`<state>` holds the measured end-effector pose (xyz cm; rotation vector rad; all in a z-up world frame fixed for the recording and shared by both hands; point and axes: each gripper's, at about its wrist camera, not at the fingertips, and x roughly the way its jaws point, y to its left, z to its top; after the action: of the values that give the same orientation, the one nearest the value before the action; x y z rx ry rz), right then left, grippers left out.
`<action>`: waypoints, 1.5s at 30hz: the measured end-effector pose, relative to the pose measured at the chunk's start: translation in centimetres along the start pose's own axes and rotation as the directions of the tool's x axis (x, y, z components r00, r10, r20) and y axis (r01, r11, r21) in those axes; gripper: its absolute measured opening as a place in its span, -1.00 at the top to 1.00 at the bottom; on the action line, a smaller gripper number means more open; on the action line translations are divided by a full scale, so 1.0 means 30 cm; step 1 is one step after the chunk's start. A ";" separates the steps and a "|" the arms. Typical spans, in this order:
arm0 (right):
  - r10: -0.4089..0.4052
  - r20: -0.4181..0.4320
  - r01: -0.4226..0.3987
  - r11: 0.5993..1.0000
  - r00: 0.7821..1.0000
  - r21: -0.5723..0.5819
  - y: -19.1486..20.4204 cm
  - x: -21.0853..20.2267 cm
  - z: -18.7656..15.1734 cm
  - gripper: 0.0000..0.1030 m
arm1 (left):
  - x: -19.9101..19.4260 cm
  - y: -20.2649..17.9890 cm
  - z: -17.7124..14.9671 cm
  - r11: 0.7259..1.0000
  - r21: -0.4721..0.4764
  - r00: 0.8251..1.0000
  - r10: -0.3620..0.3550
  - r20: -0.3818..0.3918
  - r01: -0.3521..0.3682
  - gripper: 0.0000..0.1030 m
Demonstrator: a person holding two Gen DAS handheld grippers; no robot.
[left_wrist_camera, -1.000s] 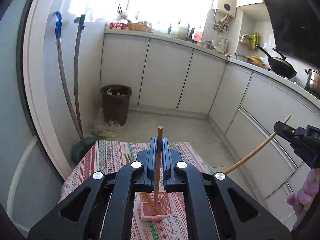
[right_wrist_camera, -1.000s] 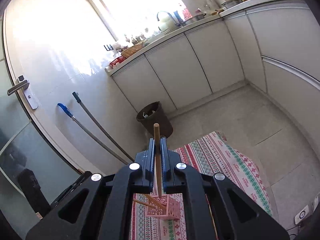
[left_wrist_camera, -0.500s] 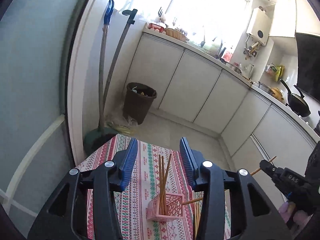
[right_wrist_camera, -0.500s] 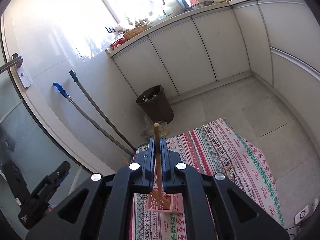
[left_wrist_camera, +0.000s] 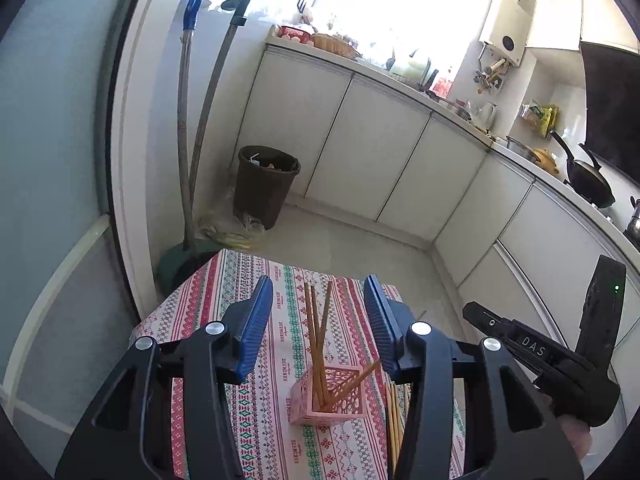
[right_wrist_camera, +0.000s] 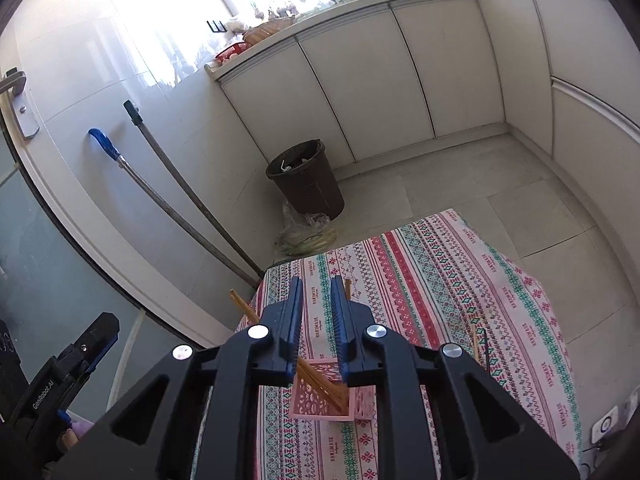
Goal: Organize utensils
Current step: 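Carry both chopsticks over the pink basket, drop them in, open both tools, then lower the left tool to the chopstick pile and close on a wooden chopstick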
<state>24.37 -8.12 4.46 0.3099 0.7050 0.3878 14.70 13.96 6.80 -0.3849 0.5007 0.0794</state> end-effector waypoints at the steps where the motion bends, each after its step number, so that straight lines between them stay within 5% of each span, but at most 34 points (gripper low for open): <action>1: -0.013 -0.001 0.013 1.000 1.000 -0.014 0.003 -0.004 -0.008 0.69 | 0.004 -0.008 -0.004 1.000 0.006 1.000 0.000 -0.005 0.000 0.01; 11: -0.152 0.008 0.151 0.977 0.988 -0.153 -0.014 -0.052 -0.122 0.29 | 0.038 -0.110 -0.125 0.991 0.121 0.998 0.057 -0.039 -0.052 -0.46; 22: -0.269 -0.015 0.264 0.955 0.963 -0.135 -0.174 -0.130 -0.233 -0.58 | 0.117 -0.134 -0.298 0.985 0.138 0.977 0.127 -0.169 -0.104 -0.86; 26: -0.365 -0.051 0.364 0.931 0.930 -0.019 -0.349 -0.174 -0.259 -0.71 | 0.183 -0.123 -0.408 0.988 0.125 0.946 0.129 -0.298 -0.095 -0.86; 29: -0.378 -0.092 0.386 0.916 0.921 0.107 -0.492 -0.210 -0.251 -0.76 | 0.253 -0.122 -0.517 0.993 0.093 0.894 0.110 -0.433 -0.078 -0.86; 34: -0.272 -0.167 0.316 0.878 0.948 0.360 -0.693 -0.248 -0.246 -0.82 | 0.377 -0.198 -0.716 0.997 0.080 0.782 0.048 -0.621 0.003 -0.86; 40: -0.038 -0.202 0.156 0.775 0.979 0.613 -0.839 -0.232 -0.276 -0.82 | 0.489 -0.408 -0.756 0.969 0.223 0.796 0.051 -0.603 0.106 -0.86; 45: 0.040 -0.199 0.105 0.740 0.979 0.665 -0.874 -0.224 -0.275 -0.82 | 0.678 -0.475 -0.655 0.974 0.220 0.802 0.086 -0.591 0.057 -0.85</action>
<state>20.38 -33.09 -8.23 0.9629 1.0426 0.1096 25.99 -7.07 -14.01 -0.1703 1.1352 -0.0916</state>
